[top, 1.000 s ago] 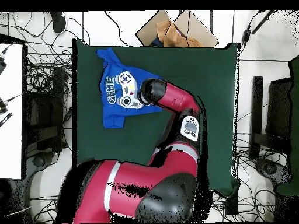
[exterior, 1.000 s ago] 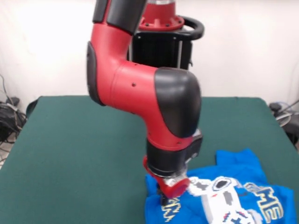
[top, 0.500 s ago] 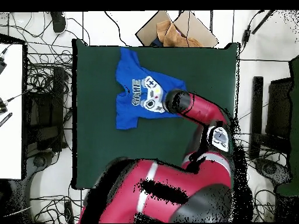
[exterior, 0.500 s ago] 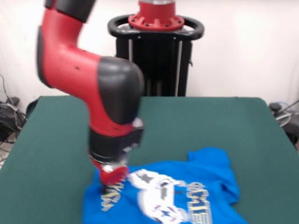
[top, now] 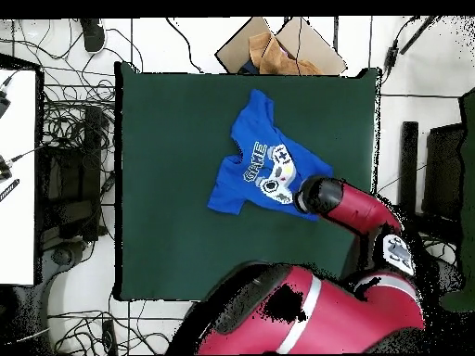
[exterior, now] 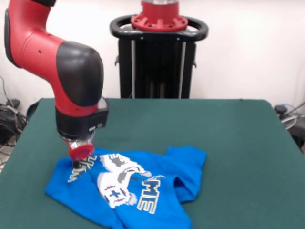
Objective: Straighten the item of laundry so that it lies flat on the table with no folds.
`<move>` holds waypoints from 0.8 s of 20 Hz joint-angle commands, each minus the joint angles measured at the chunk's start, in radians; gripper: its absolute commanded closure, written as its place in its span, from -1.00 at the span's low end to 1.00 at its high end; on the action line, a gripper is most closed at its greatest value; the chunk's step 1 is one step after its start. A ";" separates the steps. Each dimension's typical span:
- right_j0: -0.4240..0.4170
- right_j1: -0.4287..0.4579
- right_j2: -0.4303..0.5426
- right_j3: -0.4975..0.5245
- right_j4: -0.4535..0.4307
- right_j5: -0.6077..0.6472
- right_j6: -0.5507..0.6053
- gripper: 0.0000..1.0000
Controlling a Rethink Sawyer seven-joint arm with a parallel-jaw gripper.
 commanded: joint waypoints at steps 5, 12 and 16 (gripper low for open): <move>0.002 -0.105 0.057 0.267 -0.110 -0.035 0.012 1.00; -0.004 -0.090 0.034 0.201 -0.088 0.011 0.063 1.00; -0.016 -0.066 0.039 0.116 -0.085 0.020 0.049 1.00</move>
